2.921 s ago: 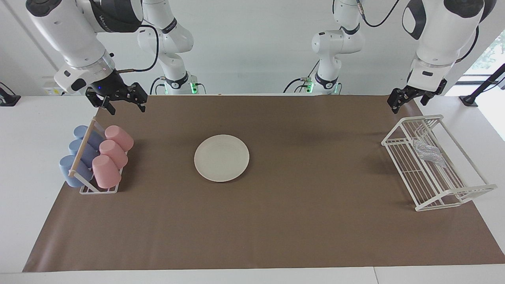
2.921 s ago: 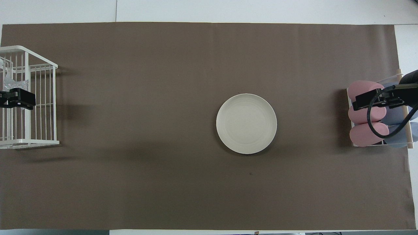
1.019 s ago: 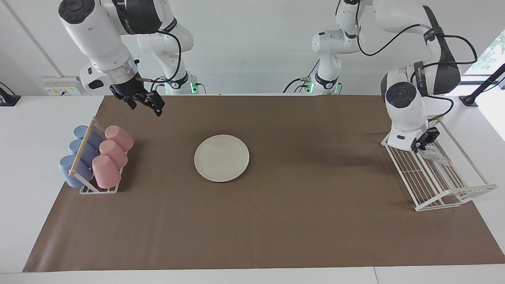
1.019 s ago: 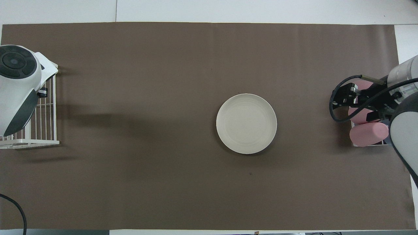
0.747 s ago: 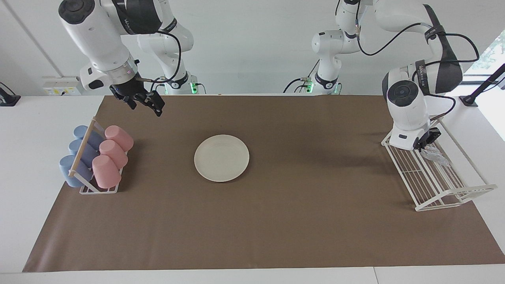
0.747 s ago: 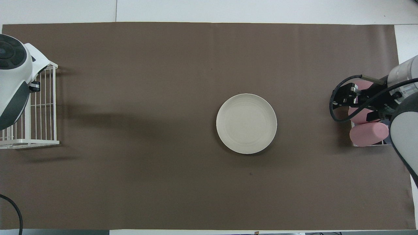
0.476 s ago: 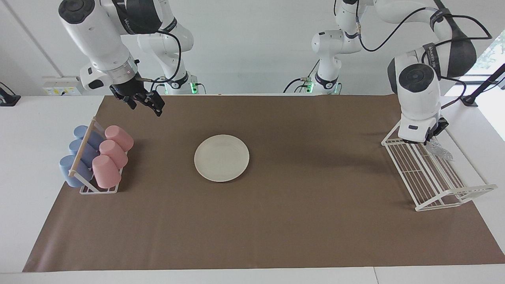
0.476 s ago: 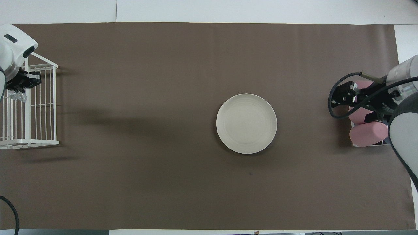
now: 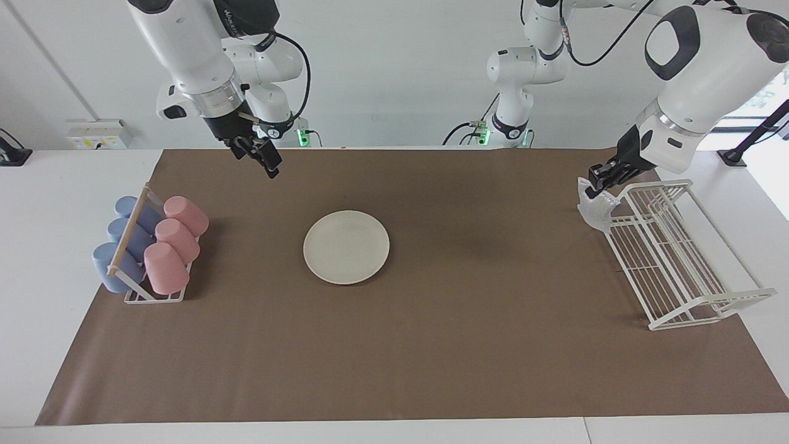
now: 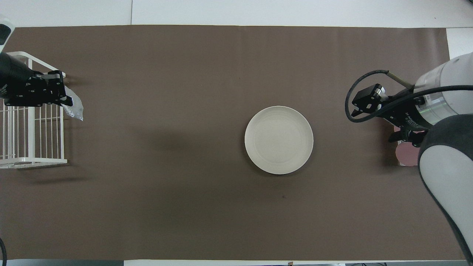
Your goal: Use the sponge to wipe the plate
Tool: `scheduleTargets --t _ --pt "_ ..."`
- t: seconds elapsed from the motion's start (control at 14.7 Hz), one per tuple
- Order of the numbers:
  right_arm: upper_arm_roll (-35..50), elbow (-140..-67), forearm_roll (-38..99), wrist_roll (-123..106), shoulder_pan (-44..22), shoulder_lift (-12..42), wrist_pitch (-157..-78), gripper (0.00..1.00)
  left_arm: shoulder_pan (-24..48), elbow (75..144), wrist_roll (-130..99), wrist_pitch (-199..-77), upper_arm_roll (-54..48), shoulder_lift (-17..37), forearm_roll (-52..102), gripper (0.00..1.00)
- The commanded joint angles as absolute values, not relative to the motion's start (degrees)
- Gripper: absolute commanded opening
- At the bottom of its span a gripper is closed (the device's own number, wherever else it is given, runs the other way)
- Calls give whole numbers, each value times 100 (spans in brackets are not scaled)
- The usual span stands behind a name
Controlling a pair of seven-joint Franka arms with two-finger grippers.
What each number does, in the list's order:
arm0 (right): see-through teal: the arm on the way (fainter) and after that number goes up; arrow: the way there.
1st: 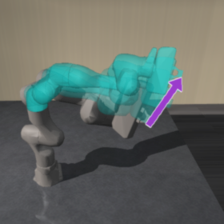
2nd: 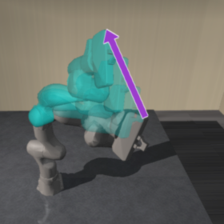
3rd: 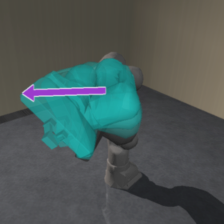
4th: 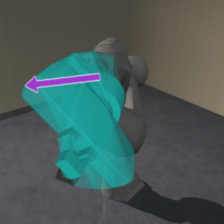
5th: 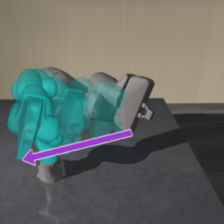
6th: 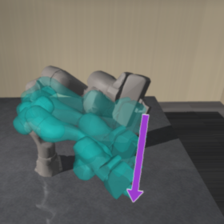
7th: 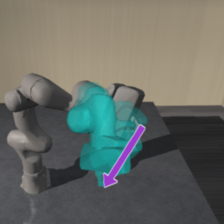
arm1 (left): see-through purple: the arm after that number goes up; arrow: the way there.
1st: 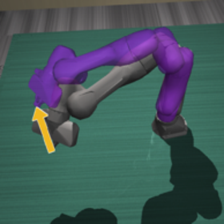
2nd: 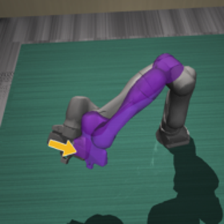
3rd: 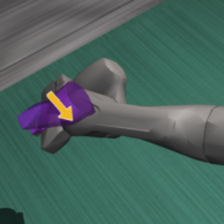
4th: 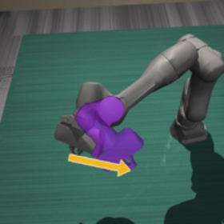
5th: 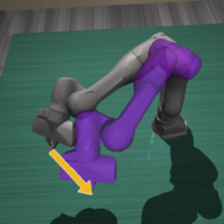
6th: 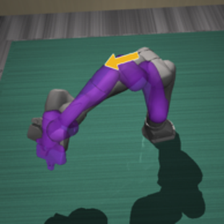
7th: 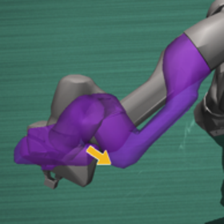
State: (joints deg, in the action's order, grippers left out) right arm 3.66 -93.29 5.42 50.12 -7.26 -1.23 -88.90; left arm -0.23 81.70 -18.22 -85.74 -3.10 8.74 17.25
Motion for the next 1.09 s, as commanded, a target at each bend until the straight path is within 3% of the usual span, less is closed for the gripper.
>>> scheduleTargets --t 0.0,0.54,1.02 --pt "378 -9377 545 5878 -1141 -219 -8798 100 -299 8374 -1863 -8464 -325 730 2941 0" --pt "395 -9624 615 6344 -1327 -325 -9113 100 -220 10975 -908 -9605 -404 -517 5833 0" --pt "501 -9668 1090 8147 -1528 -325 -9694 100 377 11786 1053 -9606 -413 -536 7153 0"
